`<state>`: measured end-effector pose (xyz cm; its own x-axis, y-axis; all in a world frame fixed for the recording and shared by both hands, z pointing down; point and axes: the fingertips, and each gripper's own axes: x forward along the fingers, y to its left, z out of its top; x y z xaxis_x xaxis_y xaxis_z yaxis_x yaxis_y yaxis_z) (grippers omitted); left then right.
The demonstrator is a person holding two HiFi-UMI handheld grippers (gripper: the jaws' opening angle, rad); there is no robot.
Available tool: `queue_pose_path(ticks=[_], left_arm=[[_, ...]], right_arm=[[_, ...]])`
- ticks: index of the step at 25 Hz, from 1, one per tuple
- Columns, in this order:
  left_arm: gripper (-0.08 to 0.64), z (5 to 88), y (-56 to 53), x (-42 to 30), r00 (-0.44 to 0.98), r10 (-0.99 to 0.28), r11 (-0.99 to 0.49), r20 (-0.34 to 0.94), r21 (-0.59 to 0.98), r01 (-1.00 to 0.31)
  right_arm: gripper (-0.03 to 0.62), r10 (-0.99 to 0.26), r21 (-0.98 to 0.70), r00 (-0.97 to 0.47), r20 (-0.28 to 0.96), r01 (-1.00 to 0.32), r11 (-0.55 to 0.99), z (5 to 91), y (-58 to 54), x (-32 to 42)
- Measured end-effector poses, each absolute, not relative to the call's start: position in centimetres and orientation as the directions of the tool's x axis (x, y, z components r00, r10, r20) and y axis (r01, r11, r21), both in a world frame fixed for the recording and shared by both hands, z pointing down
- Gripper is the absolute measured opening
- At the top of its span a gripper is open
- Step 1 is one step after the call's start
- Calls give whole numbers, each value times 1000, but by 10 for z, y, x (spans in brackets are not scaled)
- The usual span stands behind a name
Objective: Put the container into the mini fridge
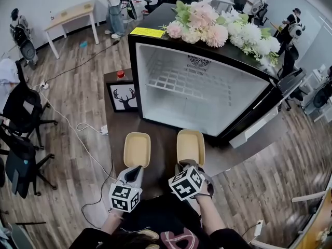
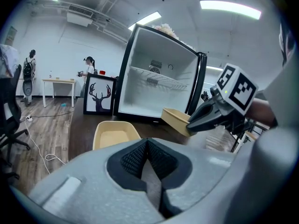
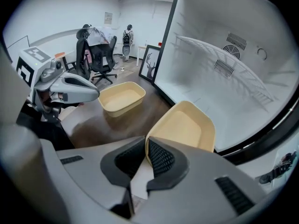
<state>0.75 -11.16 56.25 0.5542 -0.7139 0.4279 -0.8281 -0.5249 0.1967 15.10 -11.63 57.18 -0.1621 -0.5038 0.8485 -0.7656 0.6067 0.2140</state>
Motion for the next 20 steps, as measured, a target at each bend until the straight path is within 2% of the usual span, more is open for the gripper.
queue_pose_path(ticks=[20], left_arm=[[8, 567, -122, -17, 549, -688, -525, 474, 196, -828]], right_arm=[[29, -563, 290, -70, 823, -801, 524, 543, -216, 194]])
